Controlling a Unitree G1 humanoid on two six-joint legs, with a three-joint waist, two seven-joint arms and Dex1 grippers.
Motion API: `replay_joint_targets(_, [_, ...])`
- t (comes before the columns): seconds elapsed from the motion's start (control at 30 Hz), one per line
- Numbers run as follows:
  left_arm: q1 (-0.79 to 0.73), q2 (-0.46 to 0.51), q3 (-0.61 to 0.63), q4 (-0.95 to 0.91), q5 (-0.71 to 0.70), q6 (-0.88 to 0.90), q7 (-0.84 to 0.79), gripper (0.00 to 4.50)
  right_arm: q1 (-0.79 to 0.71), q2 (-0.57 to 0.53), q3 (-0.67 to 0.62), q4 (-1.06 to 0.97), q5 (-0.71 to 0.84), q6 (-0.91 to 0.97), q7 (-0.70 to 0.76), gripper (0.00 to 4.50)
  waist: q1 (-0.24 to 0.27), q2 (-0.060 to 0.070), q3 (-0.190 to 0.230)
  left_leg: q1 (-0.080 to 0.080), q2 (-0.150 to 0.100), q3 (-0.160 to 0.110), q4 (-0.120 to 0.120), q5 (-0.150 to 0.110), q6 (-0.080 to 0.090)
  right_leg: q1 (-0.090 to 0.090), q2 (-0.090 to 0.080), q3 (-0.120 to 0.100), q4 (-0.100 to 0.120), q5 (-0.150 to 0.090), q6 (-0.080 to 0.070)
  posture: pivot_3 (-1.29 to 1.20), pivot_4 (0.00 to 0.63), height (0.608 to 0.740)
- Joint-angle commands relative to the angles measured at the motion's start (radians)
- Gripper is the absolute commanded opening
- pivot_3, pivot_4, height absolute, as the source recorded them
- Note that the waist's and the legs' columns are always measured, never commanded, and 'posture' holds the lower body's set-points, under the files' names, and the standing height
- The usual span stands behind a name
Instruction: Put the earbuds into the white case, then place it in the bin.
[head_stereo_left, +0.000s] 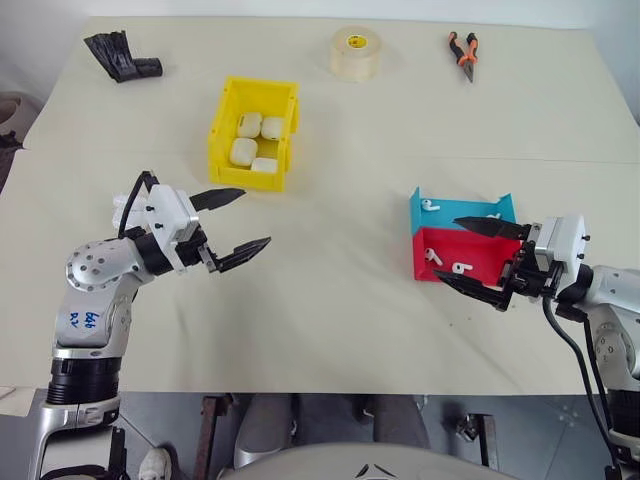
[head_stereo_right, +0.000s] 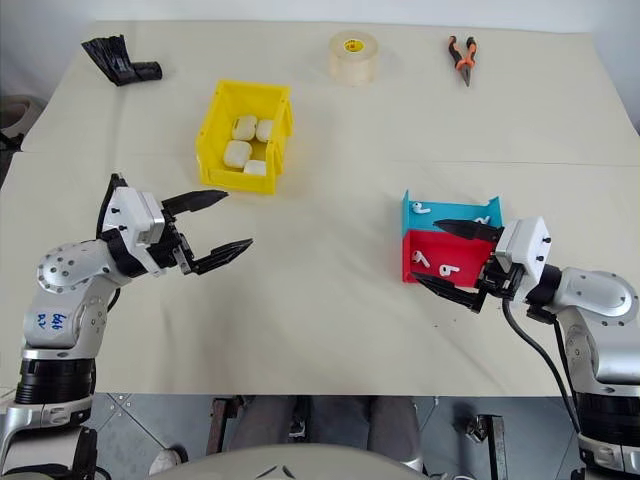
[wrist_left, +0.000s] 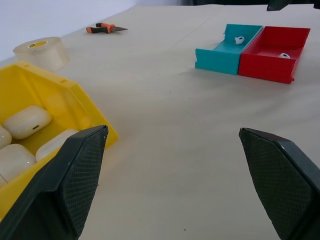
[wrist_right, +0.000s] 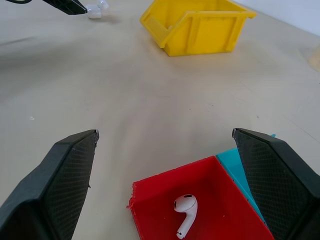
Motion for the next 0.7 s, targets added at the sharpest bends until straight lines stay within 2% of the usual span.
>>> replay_joint_targets(0.03, [-0.005, 0.000, 0.002, -0.009, -0.001, -0.031, -0.003, 4.48, -0.014, -0.008, -0.007, -0.005, 0.004, -0.008, 0.005, 4.50, 0.000, 0.000, 0.000, 0.000, 0.000, 0.000, 0.000, 0.000, 0.000, 0.000, 0.000, 0.000, 0.000, 0.000, 0.000, 0.00, 0.150, 0.740])
replay_joint_targets(0.47, [0.001, -0.009, 0.018, -0.023, -0.020, -0.022, 0.013, 4.48, -0.032, -0.005, -0.001, 0.009, 0.003, -0.004, 0.016, 4.50, 0.000, 0.000, 0.000, 0.000, 0.000, 0.000, 0.000, 0.000, 0.000, 0.000, 0.000, 0.000, 0.000, 0.000, 0.000, 0.00, 0.150, 0.740])
replay_joint_targets(0.7, [0.049, -0.003, 0.092, -0.067, -0.018, 0.011, 0.123, 4.48, -0.060, 0.011, 0.029, 0.004, 0.008, -0.010, 0.022, 4.50, -0.001, 0.000, 0.000, 0.000, 0.000, 0.000, 0.000, 0.000, 0.000, 0.000, 0.000, 0.000, 0.000, 0.000, 0.000, 0.00, 0.150, 0.740])
